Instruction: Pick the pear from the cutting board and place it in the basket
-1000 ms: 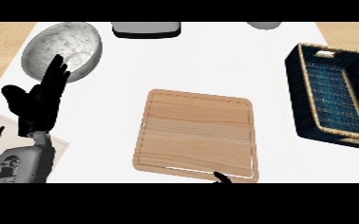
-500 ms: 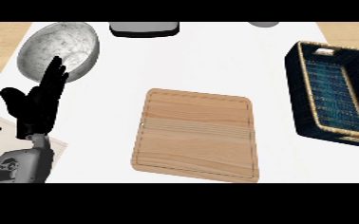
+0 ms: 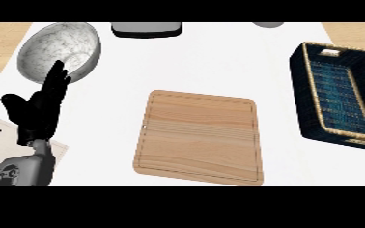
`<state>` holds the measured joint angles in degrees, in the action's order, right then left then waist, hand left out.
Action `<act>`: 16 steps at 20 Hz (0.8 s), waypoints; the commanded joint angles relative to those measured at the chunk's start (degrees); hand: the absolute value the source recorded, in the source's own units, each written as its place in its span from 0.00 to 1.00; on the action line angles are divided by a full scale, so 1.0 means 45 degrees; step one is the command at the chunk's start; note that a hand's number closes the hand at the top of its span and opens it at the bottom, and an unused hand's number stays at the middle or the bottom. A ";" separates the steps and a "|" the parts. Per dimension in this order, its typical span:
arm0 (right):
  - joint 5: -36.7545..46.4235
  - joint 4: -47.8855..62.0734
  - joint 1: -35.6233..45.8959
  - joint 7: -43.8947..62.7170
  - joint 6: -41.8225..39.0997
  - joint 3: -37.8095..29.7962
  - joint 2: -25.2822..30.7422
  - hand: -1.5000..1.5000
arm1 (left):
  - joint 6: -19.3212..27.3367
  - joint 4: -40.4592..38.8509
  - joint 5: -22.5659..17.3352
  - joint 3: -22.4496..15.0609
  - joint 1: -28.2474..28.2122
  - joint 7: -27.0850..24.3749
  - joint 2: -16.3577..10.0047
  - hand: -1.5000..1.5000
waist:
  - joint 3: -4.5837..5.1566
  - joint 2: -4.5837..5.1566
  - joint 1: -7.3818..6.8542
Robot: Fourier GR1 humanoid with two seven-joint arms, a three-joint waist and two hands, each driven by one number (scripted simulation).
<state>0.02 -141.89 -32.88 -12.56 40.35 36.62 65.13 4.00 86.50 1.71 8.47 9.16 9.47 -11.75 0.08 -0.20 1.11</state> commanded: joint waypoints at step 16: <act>-0.3226 0.0206 0.5754 0.8567 -0.0965 -0.6986 0.0008 1.00 | -0.0071 0.0089 0.0285 -0.0374 0.0666 0.0552 0.0024 0.50 | 0.0000 0.0086 -0.0415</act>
<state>-6.99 -140.23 -13.67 16.81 38.41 10.07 64.63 3.28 86.45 1.95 7.65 11.20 10.70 -11.72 0.10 0.27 -0.77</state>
